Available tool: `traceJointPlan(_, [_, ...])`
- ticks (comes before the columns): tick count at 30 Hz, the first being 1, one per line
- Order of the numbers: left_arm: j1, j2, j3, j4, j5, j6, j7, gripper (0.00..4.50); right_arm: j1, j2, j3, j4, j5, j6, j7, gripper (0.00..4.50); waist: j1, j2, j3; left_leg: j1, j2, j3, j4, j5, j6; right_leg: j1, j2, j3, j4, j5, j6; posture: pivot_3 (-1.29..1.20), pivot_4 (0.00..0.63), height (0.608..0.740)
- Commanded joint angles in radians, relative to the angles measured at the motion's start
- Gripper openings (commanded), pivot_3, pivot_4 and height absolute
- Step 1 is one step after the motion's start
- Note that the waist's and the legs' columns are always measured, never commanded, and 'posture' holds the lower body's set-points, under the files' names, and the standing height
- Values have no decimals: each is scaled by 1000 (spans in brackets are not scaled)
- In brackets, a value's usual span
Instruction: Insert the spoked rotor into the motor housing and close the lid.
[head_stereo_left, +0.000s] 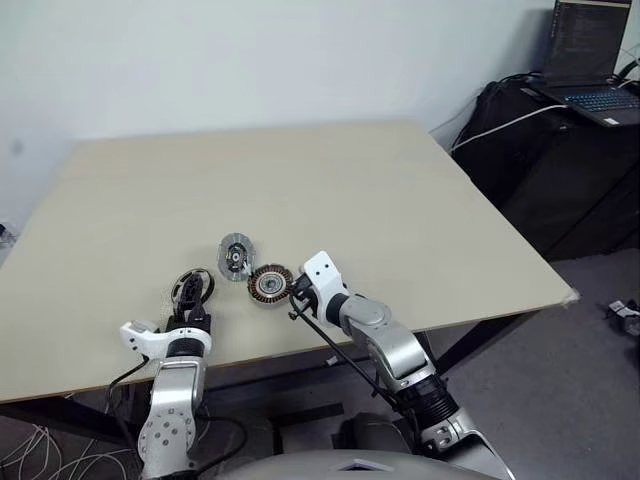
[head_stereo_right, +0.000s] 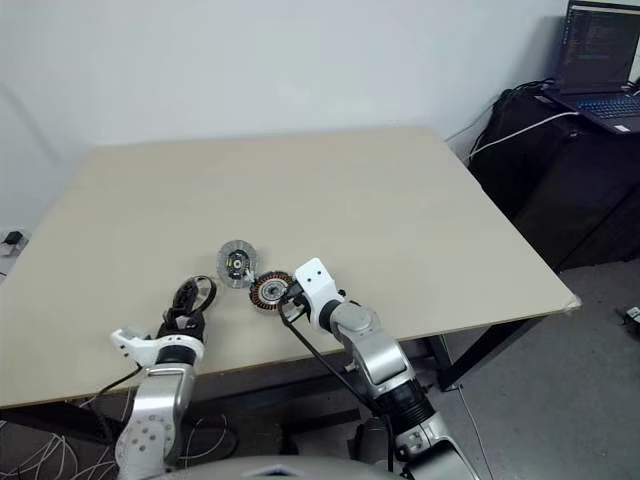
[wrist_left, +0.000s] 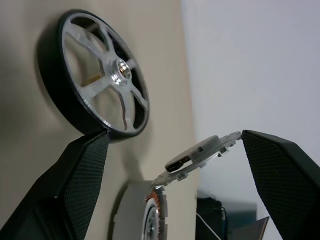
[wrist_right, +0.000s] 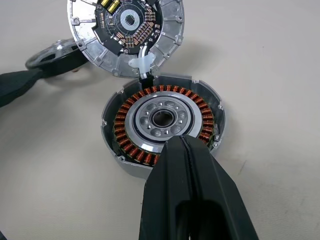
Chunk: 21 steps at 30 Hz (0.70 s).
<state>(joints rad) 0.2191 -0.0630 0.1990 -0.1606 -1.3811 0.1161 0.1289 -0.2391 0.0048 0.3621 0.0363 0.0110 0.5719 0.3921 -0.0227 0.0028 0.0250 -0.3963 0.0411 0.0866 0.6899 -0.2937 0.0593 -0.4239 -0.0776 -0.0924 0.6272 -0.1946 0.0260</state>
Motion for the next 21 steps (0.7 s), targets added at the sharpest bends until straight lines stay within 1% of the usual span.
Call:
traceJointPlan(1, [-35,-132,8,-11,-13,-13,9,4500,-11,8,-7,-43,13,-13,-4,7,0,0,0,0,-1,0,0,0,0,0,0,0,0,0,0,0,0,740])
traceJointPlan(6, [-35,-130,4,-11,-28,-1,6,4500,-10,8,-7,-43,12,-14,-5,7,-1,0,0,0,-3,0,0,0,-1,0,1,1,0,0,0,0,0,740])
traceJointPlan(16, [-11,-148,12,15,-14,-16,74,4500,-16,4,-14,-42,13,-15,-5,7,0,0,0,0,-3,0,0,0,-1,0,1,1,0,0,0,0,0,740])
traceJointPlan(21, [-20,-158,29,29,-3,-57,51,4500,-18,3,-13,-40,13,-16,-2,7,0,0,0,0,-3,0,0,0,-1,0,1,1,0,0,0,0,0,740])
